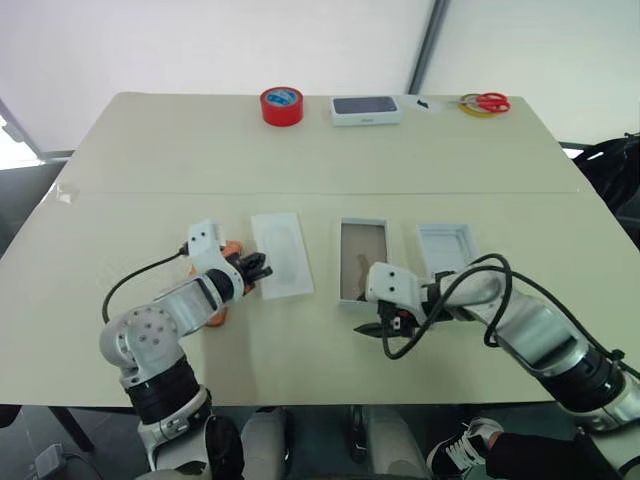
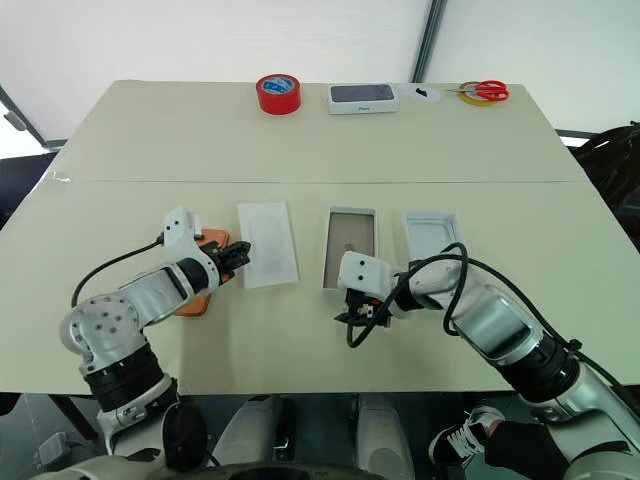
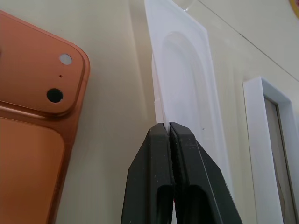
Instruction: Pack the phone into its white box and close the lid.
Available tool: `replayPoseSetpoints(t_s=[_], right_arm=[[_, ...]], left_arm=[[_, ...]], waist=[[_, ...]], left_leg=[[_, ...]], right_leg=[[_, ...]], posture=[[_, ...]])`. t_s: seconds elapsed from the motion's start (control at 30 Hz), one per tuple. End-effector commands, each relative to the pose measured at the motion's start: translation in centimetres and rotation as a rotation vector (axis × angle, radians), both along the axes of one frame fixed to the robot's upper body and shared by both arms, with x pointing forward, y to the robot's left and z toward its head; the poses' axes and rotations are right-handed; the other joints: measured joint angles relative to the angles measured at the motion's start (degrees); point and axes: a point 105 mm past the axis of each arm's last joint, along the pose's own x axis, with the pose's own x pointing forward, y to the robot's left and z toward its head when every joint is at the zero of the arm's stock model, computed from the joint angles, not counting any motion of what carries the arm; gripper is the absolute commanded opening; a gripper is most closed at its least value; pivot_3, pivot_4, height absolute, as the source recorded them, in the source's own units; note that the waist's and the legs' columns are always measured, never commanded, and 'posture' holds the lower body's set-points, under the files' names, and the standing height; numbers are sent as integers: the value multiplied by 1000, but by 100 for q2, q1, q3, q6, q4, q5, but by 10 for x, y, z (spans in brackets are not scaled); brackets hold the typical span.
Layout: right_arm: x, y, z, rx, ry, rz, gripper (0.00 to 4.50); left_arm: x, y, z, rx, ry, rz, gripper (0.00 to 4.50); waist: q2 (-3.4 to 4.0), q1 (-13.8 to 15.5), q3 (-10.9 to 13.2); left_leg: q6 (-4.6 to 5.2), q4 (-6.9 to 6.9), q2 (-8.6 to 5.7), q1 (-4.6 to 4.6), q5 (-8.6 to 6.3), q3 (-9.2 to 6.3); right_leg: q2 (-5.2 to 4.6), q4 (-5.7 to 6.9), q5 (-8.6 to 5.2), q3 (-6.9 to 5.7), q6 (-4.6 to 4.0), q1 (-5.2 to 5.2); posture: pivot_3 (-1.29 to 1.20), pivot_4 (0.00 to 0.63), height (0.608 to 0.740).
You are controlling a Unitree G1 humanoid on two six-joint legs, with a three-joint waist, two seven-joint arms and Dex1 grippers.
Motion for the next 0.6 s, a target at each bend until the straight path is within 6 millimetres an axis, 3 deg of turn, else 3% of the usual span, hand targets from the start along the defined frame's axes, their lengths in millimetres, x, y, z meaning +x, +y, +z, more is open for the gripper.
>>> replayPoseSetpoints(t_s=[0.03, 0.07, 0.23, 0.4, 0.6], right_arm=[[3, 5, 3, -7, -40, 29, 500], [3, 6, 3, -6, -43, 35, 57], [-3, 21, 8, 21, -67, 118, 57], [2, 53, 7, 17, -137, 238, 57], [15, 77, 3, 25, -153, 269, 57]], left_arm=[[0, 5, 16, -9, -65, 15, 0], [0, 6, 18, -15, -71, 17, 0], [0, 19, 33, -42, -130, 43, 0], [-3, 53, 58, -104, -231, 138, 0], [-7, 57, 68, -137, -263, 151, 0]], waist=[[0, -1, 0], [0, -1, 0], [-1, -7, 0], [-9, -47, 3], [-17, -2, -1]], left_leg=[[0, 0, 0, 0, 0, 0], [0, 0, 0, 0, 0, 0], [0, 0, 0, 0, 0, -1], [-7, -1, 1, 1, 4, -3], [-17, -3, -1, 0, 10, -7]], right_leg=[[0, 0, 0, 0, 0, 0], [1, 0, 0, -1, 0, 0], [2, 0, 1, -1, 2, 0], [9, 3, 4, -5, 5, -3], [0, 4, 11, -7, 17, -1]], posture=[[0, 150, 732], [0, 150, 732], [0, 150, 732], [0, 150, 732], [0, 150, 732]])
